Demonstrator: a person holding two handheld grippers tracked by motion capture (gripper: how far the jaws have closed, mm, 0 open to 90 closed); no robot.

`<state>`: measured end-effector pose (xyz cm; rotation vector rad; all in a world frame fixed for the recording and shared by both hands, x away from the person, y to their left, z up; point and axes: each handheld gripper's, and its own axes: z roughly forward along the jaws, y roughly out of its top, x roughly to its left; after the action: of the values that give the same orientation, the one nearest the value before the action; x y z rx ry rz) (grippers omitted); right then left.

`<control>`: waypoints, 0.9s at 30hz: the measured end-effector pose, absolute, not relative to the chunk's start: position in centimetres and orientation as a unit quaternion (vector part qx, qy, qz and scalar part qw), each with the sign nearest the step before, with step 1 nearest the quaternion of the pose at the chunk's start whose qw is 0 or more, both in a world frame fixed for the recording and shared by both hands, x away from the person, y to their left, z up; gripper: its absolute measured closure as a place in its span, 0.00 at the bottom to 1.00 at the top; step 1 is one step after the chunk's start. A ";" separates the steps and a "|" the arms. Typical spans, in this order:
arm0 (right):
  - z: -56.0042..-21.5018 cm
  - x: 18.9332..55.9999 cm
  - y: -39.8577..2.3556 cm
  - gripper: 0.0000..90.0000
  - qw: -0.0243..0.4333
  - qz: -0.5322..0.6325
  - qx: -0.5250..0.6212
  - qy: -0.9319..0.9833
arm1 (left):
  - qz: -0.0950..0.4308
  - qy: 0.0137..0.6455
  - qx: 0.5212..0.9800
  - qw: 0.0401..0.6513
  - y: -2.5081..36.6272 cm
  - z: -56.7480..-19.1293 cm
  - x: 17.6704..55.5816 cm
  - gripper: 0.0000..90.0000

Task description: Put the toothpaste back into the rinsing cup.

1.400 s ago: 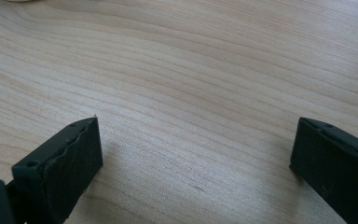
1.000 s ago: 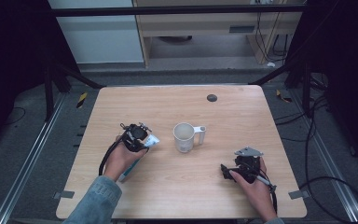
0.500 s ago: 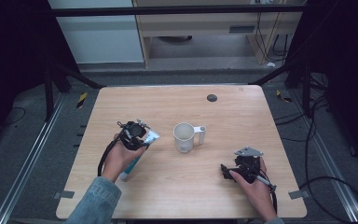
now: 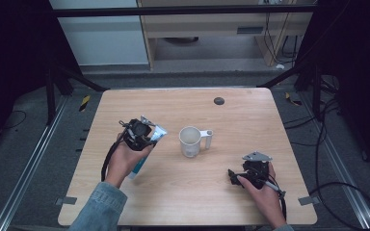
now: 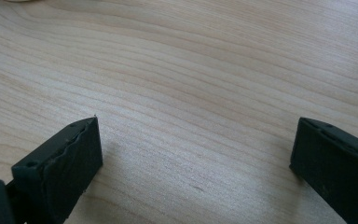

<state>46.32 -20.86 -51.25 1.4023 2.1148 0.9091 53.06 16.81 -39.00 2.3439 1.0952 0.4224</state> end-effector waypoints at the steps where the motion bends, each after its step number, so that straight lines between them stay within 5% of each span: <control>1: -51.3 46.3 -20.9 0.02 0.221 0.329 0.507 0.765 | 0.156 0.404 0.864 0.257 16.8 -39.0 53.1 0.86; 27: -51.3 46.3 -20.9 0.02 0.221 0.329 0.507 0.765 | 0.165 0.401 0.845 0.314 14.7 -37.5 52.2 0.86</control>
<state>46.32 -20.86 -51.25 1.4020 2.1151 0.9090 52.18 14.68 -37.53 2.2260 1.0570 0.4351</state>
